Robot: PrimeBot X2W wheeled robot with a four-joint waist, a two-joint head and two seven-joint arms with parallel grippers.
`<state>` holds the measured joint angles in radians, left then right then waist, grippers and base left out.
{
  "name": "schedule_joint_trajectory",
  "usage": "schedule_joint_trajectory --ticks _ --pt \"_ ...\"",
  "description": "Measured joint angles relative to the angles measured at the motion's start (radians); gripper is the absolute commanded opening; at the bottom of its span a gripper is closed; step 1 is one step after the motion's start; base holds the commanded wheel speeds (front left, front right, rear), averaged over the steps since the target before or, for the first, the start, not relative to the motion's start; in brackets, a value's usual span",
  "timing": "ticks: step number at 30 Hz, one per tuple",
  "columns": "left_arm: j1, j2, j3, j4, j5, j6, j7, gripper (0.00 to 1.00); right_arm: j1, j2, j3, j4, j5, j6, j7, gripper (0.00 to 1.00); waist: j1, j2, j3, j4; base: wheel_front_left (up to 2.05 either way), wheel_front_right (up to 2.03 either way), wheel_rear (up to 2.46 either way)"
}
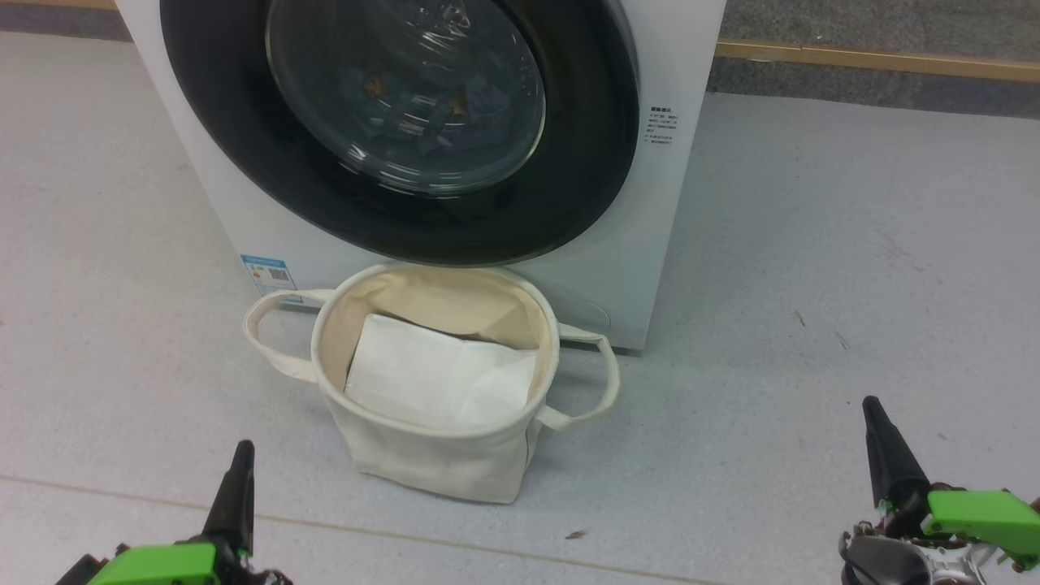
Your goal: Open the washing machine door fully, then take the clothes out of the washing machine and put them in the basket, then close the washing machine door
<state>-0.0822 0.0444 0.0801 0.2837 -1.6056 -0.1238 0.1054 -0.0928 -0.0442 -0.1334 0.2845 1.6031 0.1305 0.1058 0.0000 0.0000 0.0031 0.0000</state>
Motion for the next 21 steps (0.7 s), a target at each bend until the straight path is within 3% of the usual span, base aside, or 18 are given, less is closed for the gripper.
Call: schedule_joint_trajectory --ticks 21 --pt "0.000 0.000 0.000 0.000 0.000 0.000 0.000 0.00 0.000 0.000 0.000 0.000 0.000 0.000 0.000 0.00 0.0000 0.0000 0.000 0.000 0.00 0.00 0.00"
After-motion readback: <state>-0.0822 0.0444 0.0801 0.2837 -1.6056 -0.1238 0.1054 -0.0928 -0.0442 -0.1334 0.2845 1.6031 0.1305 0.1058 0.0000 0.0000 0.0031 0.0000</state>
